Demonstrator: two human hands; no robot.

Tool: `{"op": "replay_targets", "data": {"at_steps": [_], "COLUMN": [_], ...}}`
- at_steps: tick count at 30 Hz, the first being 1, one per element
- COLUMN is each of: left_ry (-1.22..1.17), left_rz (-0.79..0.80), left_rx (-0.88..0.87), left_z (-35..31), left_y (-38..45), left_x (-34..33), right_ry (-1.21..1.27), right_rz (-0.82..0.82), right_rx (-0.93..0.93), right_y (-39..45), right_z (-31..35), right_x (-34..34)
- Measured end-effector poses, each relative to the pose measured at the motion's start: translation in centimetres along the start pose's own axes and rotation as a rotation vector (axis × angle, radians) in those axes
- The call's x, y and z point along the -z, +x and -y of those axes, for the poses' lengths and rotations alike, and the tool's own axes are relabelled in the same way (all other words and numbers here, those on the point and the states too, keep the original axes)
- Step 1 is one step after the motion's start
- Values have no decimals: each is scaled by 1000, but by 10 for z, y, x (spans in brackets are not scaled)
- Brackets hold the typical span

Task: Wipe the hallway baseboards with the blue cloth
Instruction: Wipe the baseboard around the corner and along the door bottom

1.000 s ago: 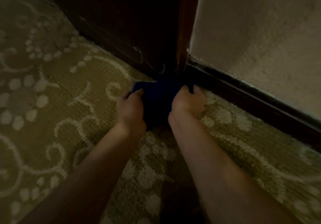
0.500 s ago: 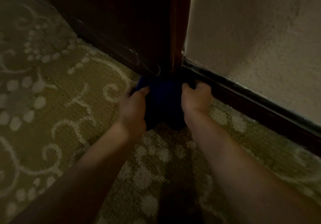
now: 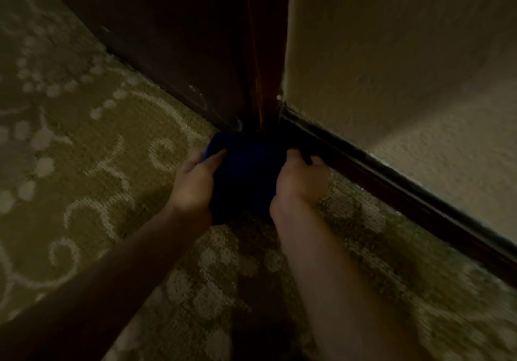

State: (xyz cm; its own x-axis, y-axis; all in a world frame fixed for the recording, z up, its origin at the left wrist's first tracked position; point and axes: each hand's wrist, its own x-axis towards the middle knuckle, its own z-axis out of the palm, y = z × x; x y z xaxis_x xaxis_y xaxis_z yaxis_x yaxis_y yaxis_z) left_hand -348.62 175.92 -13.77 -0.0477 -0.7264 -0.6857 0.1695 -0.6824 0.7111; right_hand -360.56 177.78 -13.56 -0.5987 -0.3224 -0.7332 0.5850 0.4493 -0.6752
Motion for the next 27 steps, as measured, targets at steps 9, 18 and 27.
{"op": "replay_targets", "data": {"at_steps": [9, 18, 27], "left_ry": [145, 183, 175], "left_rz": [85, 163, 237], "left_rx": [61, 110, 218], "left_z": [-3, -6, -19], "left_y": [13, 22, 31], "left_x": [9, 20, 30], "right_ry": [91, -18, 81], "right_rz": [221, 118, -27], "right_rx": [-154, -62, 48], "right_y": [-24, -37, -56], "right_z": [-13, -45, -42], "right_x": [38, 26, 7]}}
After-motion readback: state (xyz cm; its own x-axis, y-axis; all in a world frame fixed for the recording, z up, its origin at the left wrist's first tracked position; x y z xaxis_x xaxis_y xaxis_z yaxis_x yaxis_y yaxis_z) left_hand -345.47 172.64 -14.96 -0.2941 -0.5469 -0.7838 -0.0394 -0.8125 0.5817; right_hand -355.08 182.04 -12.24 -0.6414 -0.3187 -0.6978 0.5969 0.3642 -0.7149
